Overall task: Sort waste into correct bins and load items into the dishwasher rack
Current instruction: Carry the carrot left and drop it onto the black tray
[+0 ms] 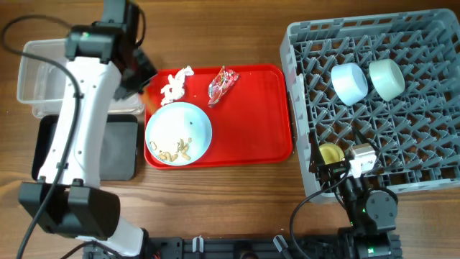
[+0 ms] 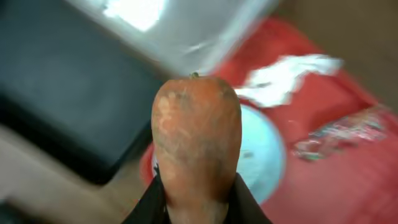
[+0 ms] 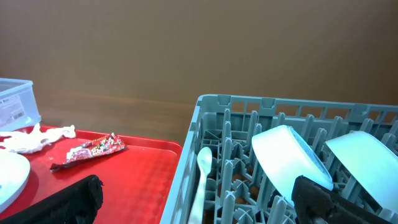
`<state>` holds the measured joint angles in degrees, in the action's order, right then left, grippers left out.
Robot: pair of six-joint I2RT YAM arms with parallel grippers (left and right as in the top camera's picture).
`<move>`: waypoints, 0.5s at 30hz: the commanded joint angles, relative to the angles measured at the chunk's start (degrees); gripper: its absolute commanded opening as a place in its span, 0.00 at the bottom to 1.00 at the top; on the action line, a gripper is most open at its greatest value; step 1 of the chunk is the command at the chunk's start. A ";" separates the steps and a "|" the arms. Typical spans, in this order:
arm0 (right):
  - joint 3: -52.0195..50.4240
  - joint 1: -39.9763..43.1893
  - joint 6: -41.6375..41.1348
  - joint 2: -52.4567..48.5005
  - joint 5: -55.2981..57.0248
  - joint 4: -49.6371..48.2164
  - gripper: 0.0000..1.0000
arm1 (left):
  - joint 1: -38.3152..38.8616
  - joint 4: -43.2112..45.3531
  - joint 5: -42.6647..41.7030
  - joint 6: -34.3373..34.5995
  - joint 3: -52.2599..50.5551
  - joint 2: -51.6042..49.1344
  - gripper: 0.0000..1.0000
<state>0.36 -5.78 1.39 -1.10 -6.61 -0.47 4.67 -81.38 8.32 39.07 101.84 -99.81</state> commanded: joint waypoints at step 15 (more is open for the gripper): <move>-0.07 0.17 -0.02 0.31 -1.05 -0.11 1.00 | -24.63 11.61 4.28 11.47 -28.48 1.44 0.49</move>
<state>0.36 -5.78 1.39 -1.10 -6.61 -0.47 -16.40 -72.73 13.65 49.01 75.88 -99.00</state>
